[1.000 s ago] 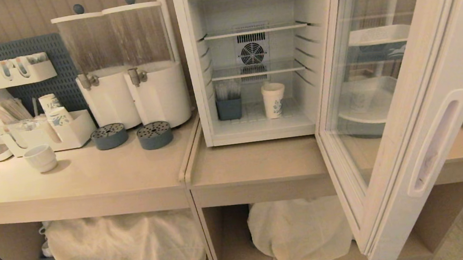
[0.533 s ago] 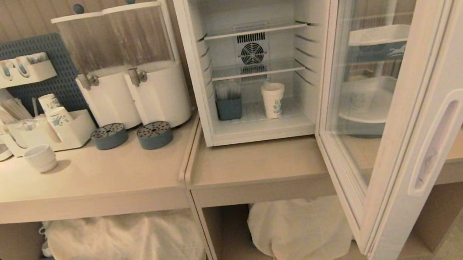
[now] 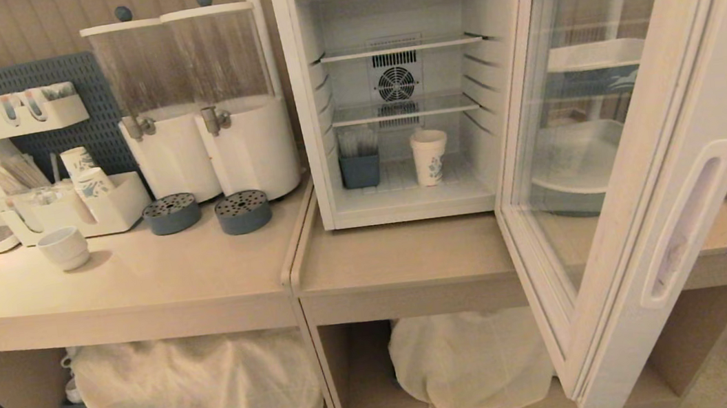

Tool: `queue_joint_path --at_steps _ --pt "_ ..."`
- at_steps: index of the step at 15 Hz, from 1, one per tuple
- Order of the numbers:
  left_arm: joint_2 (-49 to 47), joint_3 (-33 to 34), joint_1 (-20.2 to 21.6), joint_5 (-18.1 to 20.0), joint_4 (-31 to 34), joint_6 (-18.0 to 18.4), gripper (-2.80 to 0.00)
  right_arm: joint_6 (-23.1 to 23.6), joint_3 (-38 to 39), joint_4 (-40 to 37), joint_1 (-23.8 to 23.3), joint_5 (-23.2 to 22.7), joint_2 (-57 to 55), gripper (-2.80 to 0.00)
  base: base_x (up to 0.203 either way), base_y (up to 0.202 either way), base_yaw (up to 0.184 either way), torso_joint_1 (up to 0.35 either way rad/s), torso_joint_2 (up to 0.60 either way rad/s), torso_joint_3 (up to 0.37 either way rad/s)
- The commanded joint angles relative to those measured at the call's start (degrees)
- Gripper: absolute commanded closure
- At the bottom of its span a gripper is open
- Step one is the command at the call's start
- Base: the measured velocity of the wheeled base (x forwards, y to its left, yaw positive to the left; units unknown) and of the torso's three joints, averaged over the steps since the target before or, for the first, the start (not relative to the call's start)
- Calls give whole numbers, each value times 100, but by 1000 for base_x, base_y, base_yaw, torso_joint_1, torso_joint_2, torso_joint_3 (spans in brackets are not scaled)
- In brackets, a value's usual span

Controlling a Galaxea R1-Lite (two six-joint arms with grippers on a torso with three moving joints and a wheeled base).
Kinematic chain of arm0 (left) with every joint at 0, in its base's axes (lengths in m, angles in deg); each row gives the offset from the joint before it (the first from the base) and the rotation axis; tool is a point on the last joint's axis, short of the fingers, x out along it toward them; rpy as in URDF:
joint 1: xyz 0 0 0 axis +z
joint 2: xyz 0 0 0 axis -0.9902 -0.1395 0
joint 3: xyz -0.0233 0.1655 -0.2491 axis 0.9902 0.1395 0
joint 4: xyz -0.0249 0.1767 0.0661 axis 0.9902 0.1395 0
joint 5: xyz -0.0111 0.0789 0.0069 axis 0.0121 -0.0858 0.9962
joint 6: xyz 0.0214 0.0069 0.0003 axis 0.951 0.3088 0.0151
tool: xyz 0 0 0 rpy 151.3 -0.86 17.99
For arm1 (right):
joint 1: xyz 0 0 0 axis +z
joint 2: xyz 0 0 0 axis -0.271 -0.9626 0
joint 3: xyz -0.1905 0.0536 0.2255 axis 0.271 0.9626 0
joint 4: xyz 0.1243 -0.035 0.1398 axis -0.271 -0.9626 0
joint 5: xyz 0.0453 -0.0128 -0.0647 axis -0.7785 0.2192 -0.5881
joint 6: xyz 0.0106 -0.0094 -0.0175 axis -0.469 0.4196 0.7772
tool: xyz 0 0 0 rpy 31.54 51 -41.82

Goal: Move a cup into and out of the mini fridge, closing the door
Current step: Close the freezer door

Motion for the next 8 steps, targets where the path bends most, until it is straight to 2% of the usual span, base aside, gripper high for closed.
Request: queue_joint_path --at_steps 1,2,5,8 --pt "-7 105 4 0 -6 -1 0 127 -66 105 838 696 -485 0 0 0 0 0 0 0" --pt "-7 105 4 0 -6 -1 0 175 -190 153 1026 949 -646 0 0 0 0 0 0 0" --pt "-7 105 4 0 -6 -1 0 163 -356 180 1213 1074 -741 0 0 0 0 0 0 0" --pt "-7 105 4 0 -6 -1 0 154 -459 175 1559 1443 -773 0 0 0 0 0 0 0"
